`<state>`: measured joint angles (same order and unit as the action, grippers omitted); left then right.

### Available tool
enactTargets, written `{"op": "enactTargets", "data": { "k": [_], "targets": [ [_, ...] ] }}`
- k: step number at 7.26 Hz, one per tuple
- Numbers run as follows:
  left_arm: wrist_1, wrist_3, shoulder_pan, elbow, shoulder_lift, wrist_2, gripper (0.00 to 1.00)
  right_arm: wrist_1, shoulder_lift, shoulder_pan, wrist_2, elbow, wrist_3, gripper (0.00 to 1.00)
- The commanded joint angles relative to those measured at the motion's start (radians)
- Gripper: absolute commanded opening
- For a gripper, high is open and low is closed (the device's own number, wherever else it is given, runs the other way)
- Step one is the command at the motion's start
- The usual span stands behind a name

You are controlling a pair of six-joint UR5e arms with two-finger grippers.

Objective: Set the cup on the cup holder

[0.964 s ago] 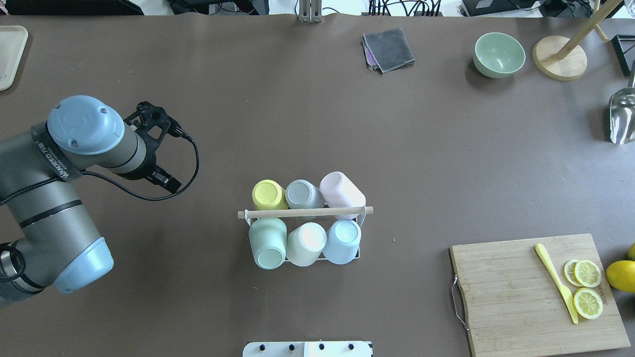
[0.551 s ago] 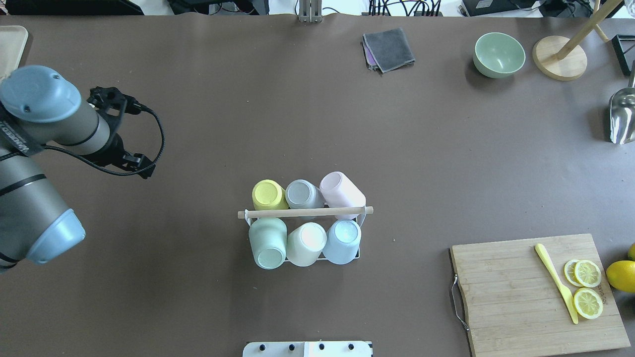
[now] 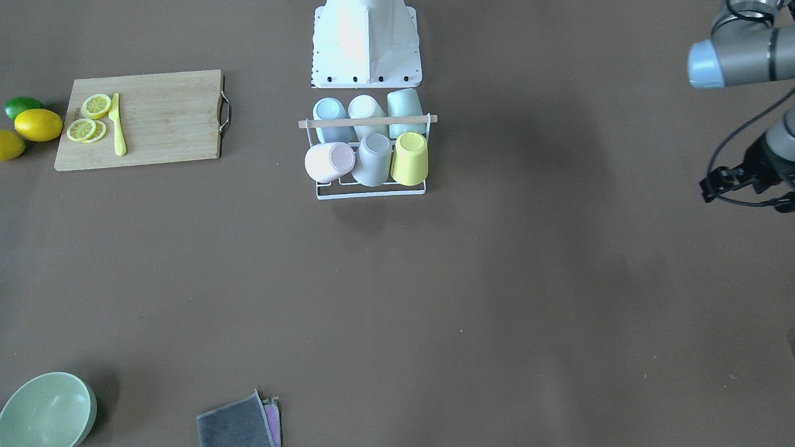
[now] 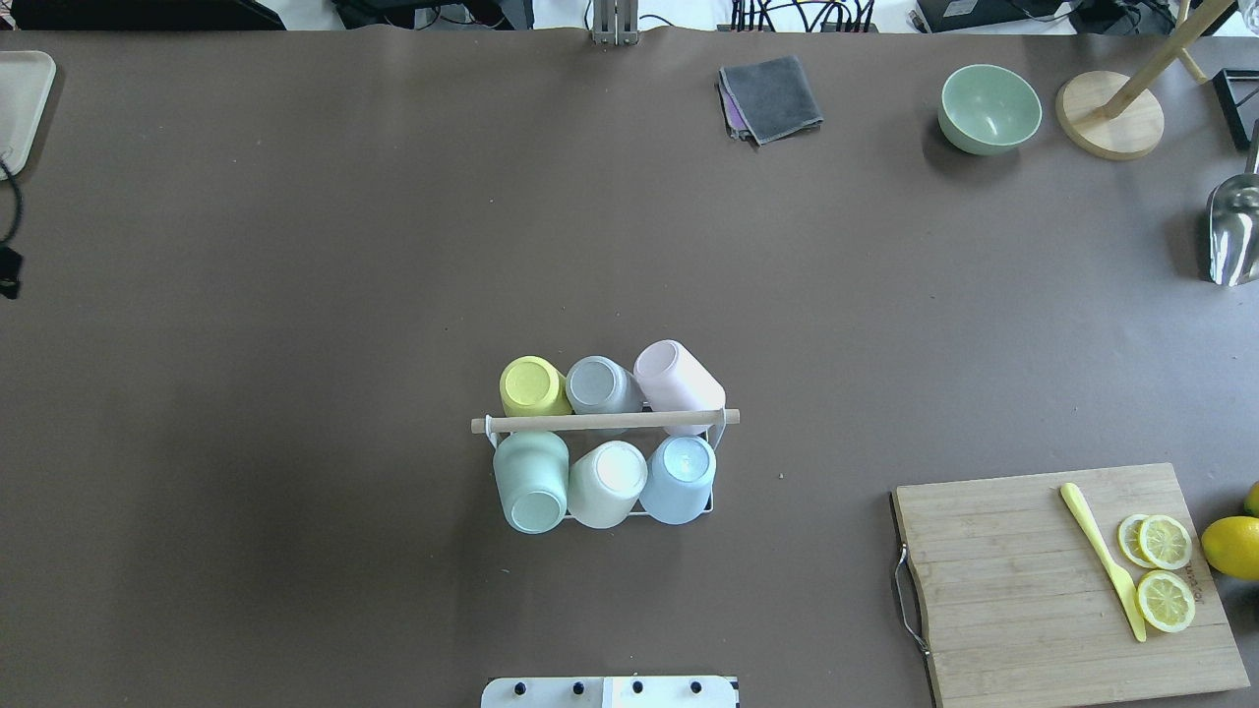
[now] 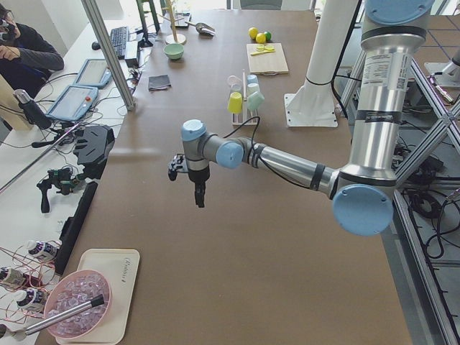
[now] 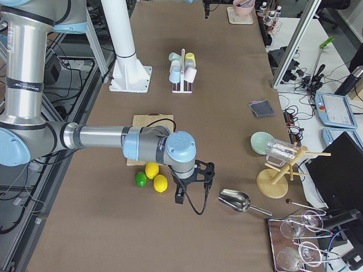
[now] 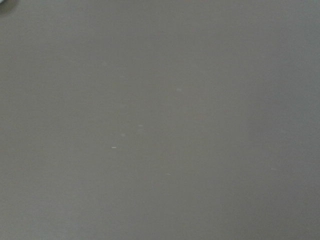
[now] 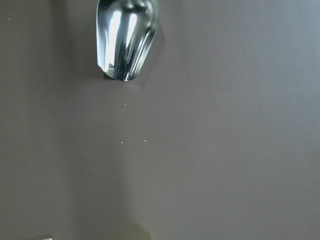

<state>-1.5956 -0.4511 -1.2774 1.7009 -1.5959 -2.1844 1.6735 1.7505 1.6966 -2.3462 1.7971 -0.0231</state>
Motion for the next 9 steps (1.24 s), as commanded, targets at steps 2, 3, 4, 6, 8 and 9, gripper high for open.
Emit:
{"op": "enactTargets", "data": {
  "k": [2,3,4,6,8,9],
  "targets": [
    [-0.006,0.230,-0.296,-0.041,0.128,-0.106,0.99,0.000,0.001,0.000,-0.001,-0.001,0.000,1.00],
    [-0.006,0.226,-0.304,0.024,0.160,-0.104,0.99,0.002,0.001,0.000,0.001,0.001,0.000,1.00],
    [-0.003,0.227,-0.306,0.093,0.169,-0.103,0.99,0.005,0.003,0.001,-0.001,0.005,0.002,1.00],
    [-0.020,0.317,-0.304,0.111,0.175,-0.104,0.99,0.006,0.004,0.001,0.014,0.002,0.000,1.00],
    [-0.021,0.559,-0.300,0.057,0.174,-0.104,0.99,0.006,0.010,0.011,0.019,0.005,0.003,1.00],
    [-0.020,0.561,-0.298,0.030,0.166,-0.106,0.99,0.003,0.020,0.026,0.021,0.005,0.005,1.00]
  ]
}}
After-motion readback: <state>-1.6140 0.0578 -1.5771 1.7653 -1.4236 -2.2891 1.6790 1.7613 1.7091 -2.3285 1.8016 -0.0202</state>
